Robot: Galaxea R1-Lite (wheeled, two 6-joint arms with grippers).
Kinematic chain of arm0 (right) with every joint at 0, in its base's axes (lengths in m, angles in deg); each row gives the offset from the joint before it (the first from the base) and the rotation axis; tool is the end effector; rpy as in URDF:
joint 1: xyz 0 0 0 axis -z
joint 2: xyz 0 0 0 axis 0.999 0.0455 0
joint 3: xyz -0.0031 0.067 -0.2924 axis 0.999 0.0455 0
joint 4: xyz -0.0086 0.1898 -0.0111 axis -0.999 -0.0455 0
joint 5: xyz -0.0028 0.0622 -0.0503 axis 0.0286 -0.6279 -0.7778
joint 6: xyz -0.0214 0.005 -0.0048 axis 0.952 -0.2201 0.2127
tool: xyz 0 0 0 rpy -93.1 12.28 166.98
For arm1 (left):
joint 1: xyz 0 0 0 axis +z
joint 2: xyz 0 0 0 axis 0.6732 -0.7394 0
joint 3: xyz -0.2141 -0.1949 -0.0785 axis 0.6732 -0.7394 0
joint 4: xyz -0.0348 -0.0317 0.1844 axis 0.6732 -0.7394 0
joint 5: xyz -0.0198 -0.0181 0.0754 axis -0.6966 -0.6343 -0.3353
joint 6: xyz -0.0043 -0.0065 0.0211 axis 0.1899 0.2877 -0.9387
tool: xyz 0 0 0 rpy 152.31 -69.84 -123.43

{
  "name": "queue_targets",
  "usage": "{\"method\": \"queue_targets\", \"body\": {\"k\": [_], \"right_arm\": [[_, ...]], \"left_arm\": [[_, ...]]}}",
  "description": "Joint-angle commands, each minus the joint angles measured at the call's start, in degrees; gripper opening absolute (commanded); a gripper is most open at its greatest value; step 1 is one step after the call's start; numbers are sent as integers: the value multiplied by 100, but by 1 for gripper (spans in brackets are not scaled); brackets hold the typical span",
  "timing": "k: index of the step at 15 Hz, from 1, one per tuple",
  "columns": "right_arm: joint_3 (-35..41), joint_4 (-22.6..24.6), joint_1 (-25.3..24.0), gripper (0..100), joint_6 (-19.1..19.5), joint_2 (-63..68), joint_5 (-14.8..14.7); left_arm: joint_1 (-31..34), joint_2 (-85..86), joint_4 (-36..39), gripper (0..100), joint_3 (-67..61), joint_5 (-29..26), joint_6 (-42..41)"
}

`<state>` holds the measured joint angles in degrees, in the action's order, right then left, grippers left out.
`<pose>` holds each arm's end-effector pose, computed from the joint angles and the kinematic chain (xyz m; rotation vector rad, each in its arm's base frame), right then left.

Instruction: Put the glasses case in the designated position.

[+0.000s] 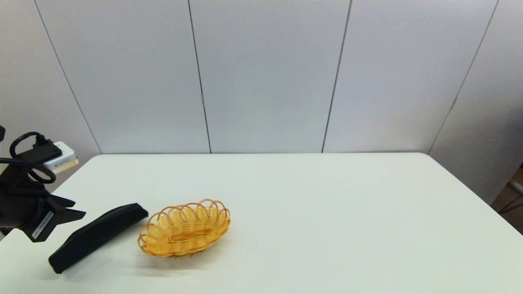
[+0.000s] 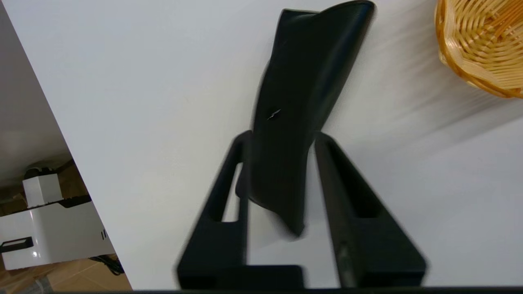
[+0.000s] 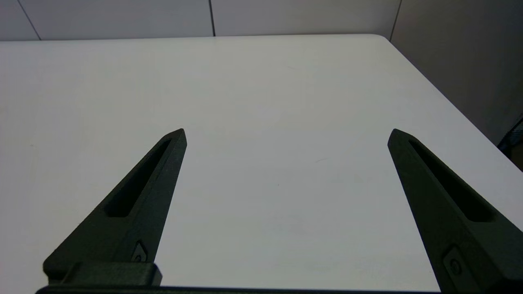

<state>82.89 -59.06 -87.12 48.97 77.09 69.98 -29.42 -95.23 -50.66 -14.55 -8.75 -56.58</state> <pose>-0.0227 0.0001 0.0753 0.0119 0.0017 -0.0090 0.1981 0.0399 0.1984 0.4882 0.8086 -0.3255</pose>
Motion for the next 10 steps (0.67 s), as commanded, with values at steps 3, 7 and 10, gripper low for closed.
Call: {"method": "queue_targets", "body": {"k": [3,7,10], "right_arm": [[0,1,0,100,-2,0,-2],[0,1,0,100,-2,0,-2],[0,1,0,100,-2,0,-2]], "left_arm": [[2,18,4,100,-8,-27,-24],[11,176,391,100,53,-27,152],[2,589,1006,100,44,-62,407]]}}
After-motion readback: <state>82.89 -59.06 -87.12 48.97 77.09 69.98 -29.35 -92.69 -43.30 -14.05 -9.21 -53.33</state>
